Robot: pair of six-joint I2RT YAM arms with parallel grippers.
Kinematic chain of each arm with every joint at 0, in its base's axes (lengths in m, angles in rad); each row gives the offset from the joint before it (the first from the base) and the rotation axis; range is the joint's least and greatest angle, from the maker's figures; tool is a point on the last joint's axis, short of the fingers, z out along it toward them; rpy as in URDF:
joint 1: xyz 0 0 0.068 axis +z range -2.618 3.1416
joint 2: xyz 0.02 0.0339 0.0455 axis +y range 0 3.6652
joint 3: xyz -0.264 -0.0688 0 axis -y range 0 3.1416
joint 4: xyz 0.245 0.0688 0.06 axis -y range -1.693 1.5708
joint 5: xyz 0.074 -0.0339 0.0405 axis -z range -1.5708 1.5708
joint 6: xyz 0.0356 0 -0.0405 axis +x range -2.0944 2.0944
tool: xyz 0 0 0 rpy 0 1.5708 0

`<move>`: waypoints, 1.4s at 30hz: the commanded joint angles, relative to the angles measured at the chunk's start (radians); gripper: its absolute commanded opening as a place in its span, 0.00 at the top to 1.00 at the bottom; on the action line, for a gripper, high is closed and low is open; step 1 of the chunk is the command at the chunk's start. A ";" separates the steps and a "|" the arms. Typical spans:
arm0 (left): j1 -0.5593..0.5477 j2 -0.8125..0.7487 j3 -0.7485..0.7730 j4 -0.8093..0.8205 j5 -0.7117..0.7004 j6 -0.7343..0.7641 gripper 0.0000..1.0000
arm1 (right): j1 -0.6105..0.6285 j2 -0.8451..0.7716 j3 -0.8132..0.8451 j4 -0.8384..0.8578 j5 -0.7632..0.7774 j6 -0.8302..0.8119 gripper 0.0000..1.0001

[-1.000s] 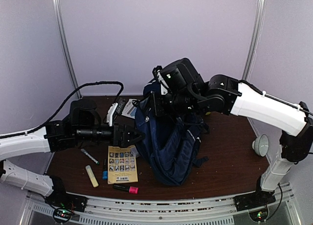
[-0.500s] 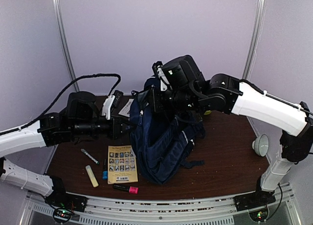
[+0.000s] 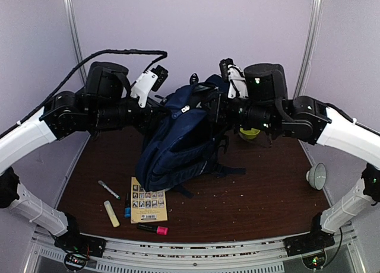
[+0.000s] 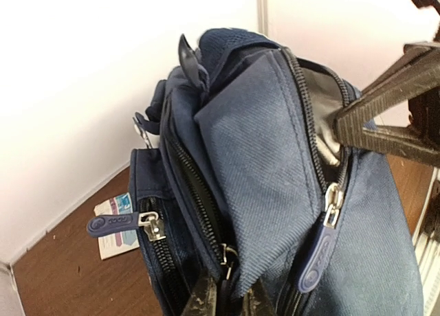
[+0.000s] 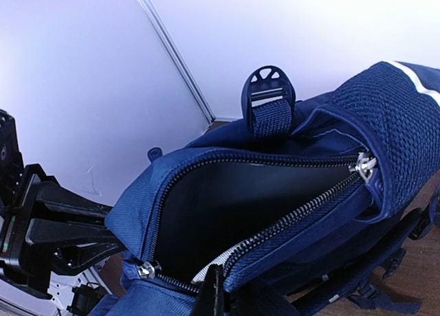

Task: Pack the student bag
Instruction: Turn over the student bag at the center of the board.

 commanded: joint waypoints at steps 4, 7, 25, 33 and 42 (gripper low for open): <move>-0.055 0.117 0.011 0.041 -0.178 0.118 1.00 | -0.025 -0.324 -0.470 0.126 0.102 0.194 1.00; -0.130 0.206 0.020 0.032 -0.189 0.126 1.00 | -0.025 -0.374 -0.624 0.116 0.035 0.306 1.00; -0.198 0.272 -0.045 0.000 -0.044 0.036 1.00 | -0.022 -0.855 -0.833 -0.330 -0.136 0.367 0.40; -0.198 0.304 -0.060 0.073 0.031 -0.020 1.00 | -0.024 -0.947 -0.943 -0.019 -0.321 0.554 0.38; -0.198 0.333 -0.075 0.130 0.101 -0.084 1.00 | 0.048 -0.759 -0.966 0.277 -0.205 0.726 0.22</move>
